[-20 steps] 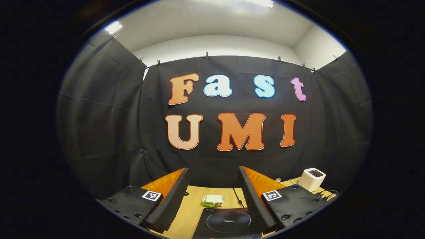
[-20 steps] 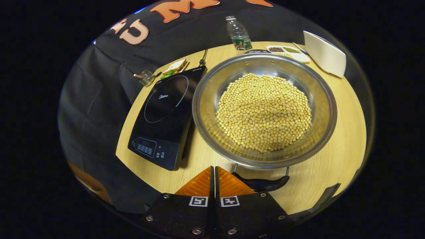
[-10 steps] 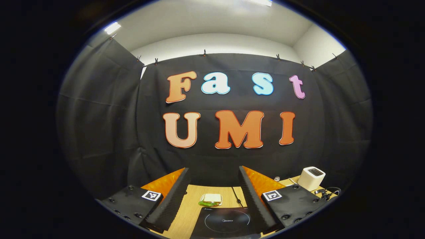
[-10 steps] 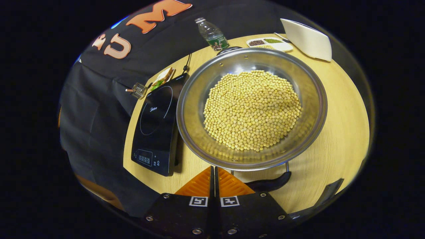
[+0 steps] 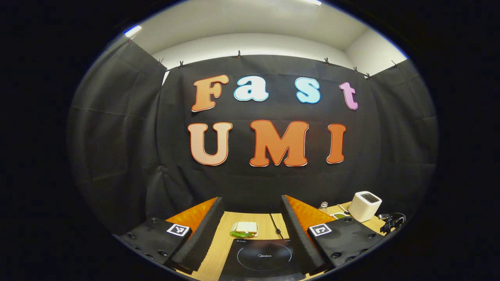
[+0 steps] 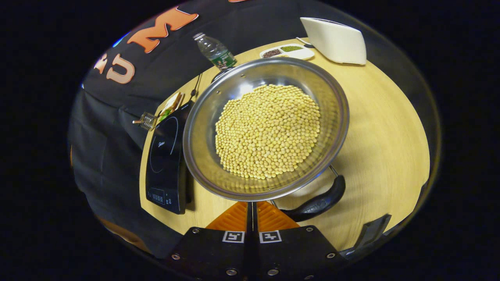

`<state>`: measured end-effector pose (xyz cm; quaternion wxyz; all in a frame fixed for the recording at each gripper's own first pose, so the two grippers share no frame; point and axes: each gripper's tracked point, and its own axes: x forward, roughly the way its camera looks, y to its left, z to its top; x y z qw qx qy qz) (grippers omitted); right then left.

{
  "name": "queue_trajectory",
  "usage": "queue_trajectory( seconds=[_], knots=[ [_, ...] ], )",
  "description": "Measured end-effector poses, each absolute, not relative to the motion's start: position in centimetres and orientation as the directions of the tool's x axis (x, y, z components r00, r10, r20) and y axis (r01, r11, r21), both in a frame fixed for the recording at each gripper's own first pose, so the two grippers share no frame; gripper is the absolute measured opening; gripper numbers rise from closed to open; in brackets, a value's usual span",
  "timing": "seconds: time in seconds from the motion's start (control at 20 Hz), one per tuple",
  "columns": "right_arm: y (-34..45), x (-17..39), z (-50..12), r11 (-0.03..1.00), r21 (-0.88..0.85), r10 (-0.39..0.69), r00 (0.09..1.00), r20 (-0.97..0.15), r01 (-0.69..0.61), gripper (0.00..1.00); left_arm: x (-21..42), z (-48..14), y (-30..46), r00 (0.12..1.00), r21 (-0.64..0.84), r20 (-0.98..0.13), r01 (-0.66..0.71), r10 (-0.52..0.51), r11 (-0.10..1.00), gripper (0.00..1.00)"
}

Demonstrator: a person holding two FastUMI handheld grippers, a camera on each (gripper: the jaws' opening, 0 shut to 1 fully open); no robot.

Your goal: First push the handle of the pot to place it horizontally, then grasp the pot with both hands and set it on the induction cooktop.

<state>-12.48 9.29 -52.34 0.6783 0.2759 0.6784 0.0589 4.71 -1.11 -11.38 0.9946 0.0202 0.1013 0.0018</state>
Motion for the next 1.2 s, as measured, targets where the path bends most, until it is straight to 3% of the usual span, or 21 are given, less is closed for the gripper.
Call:
queue_trajectory(
  seconds=[1.2],
  knots=[
    [-2.2, -7.8, -56.7, 0.876, 0.185, 0.161, 0.091, -0.983, 0.445, 0.0, 5.8, -13.4, -0.9, 0.976, 0.081, -0.219, 0.009, 0.009, 0.997, 0.94]
  ],
)
